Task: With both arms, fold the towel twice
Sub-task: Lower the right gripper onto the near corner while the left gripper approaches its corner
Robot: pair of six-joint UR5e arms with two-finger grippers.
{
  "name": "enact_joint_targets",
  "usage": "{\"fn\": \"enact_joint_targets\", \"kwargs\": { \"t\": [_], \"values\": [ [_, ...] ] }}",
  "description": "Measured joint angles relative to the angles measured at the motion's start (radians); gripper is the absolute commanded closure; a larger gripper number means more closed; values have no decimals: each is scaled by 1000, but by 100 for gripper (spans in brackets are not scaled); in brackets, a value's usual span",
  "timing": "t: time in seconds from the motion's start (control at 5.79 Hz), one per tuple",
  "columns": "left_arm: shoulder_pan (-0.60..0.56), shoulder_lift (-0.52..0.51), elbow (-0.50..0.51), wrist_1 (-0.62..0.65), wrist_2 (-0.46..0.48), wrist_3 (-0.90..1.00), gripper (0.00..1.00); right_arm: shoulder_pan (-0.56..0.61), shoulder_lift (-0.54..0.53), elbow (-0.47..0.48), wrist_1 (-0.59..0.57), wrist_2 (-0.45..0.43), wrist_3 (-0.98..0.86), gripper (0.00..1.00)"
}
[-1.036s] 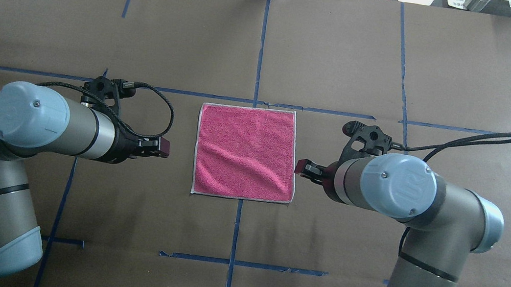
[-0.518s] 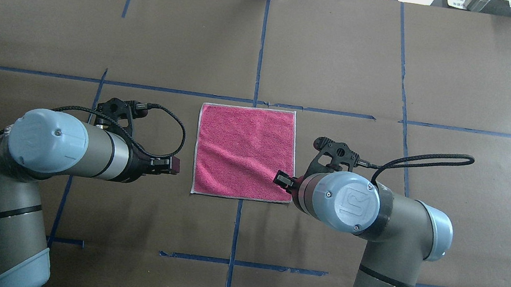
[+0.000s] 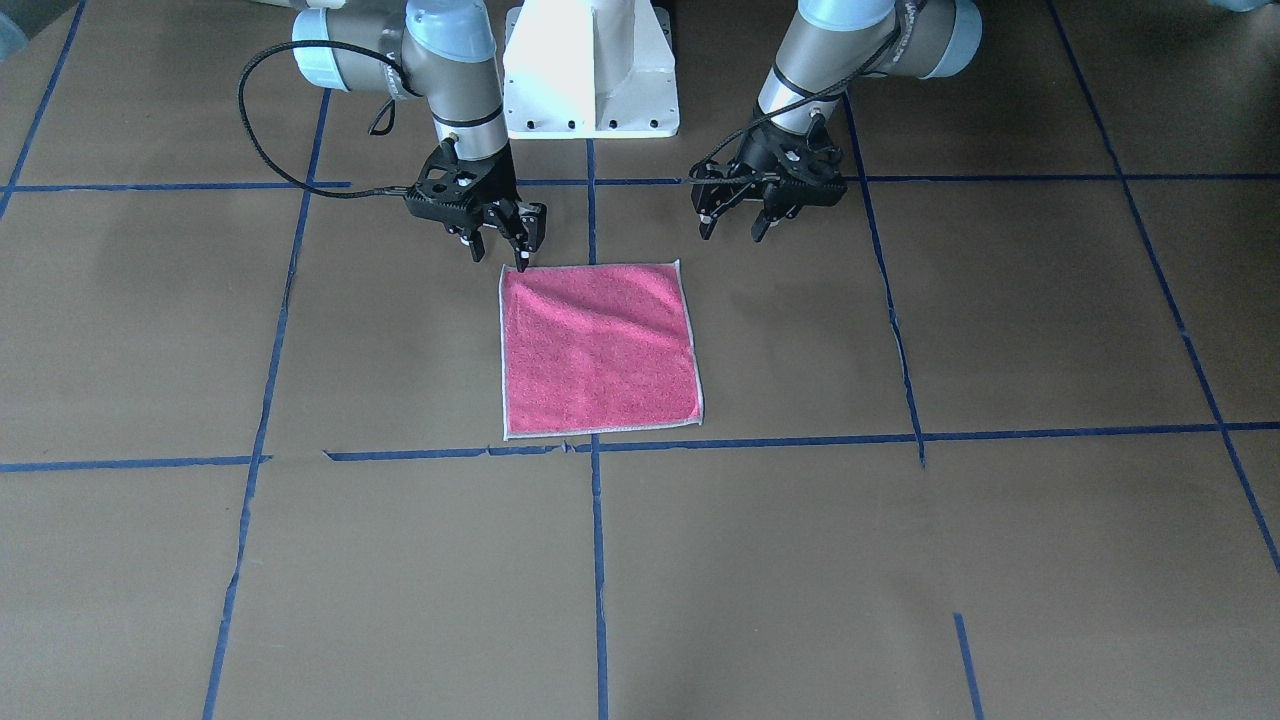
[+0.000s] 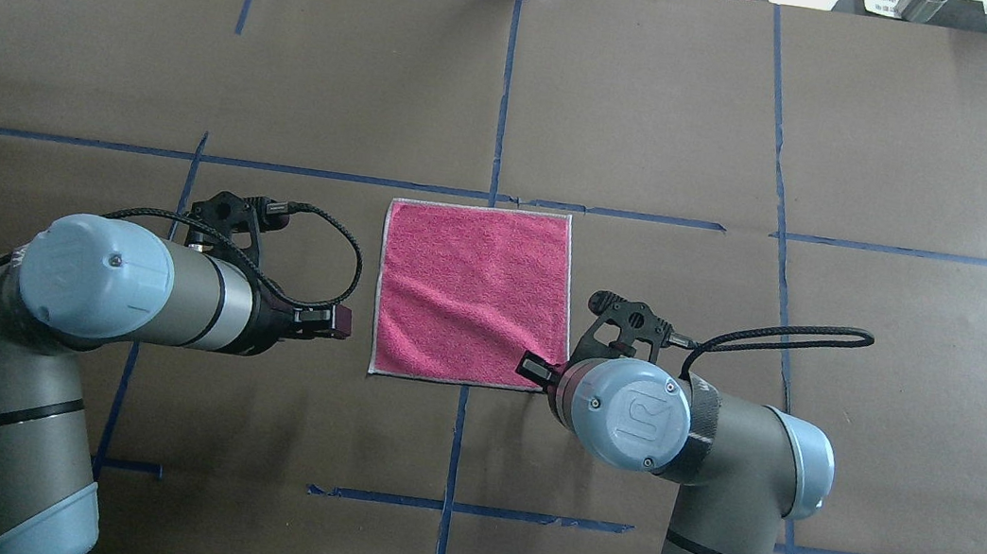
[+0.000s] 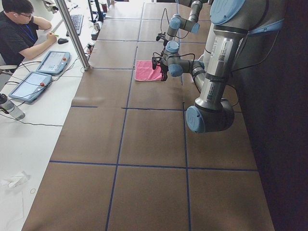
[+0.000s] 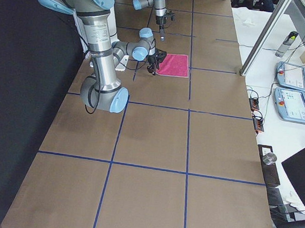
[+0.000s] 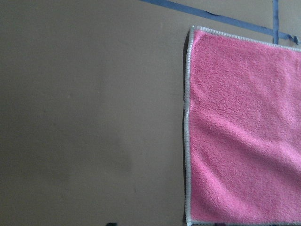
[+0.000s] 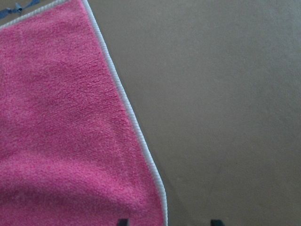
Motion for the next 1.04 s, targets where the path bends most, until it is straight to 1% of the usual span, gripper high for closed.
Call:
{"fn": "enact_joint_targets", "kwargs": {
  "t": [0.17,0.35,0.86,1.04],
  "values": [
    [0,0,-1,0,1,0,24,-5,6,-10,3,-11,9,49],
    [0,1,-2,0,1,0,23,-6,14,-15,5,-17,21,61],
    [0,2,-3,0,2,0,23,-7,21,-22,4,-21,26,56],
    [0,2,-3,0,2,0,23,-7,21,-26,2,-21,26,57]
  ]
}}
